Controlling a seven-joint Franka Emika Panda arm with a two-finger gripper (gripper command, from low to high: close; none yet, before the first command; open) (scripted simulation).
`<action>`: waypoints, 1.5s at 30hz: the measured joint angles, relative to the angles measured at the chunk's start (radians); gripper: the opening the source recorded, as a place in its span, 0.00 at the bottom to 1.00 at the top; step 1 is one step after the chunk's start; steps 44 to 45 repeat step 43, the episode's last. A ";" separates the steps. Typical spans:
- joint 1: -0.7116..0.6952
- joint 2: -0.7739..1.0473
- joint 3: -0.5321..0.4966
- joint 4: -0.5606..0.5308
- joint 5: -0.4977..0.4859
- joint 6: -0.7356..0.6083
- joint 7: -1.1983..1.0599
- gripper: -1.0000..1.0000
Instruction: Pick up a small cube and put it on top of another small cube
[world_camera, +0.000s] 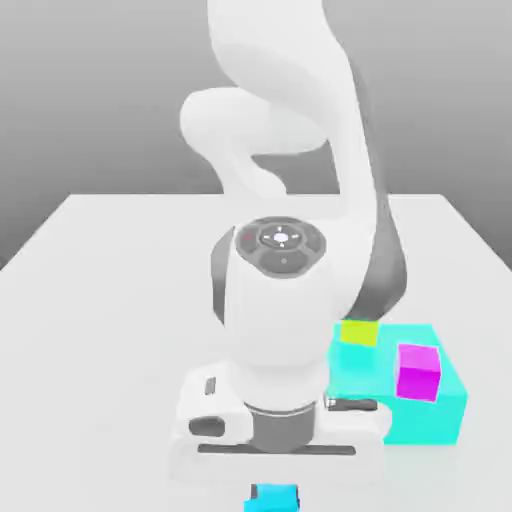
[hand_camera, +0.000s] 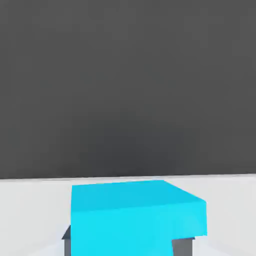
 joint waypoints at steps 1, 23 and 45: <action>0.005 -0.036 0.011 -0.023 -0.002 -0.013 -0.021 0.00; 0.314 -0.839 0.096 -0.542 0.139 -0.295 -0.638 0.00; 0.355 -0.880 0.106 -0.617 0.157 -0.260 -0.706 1.00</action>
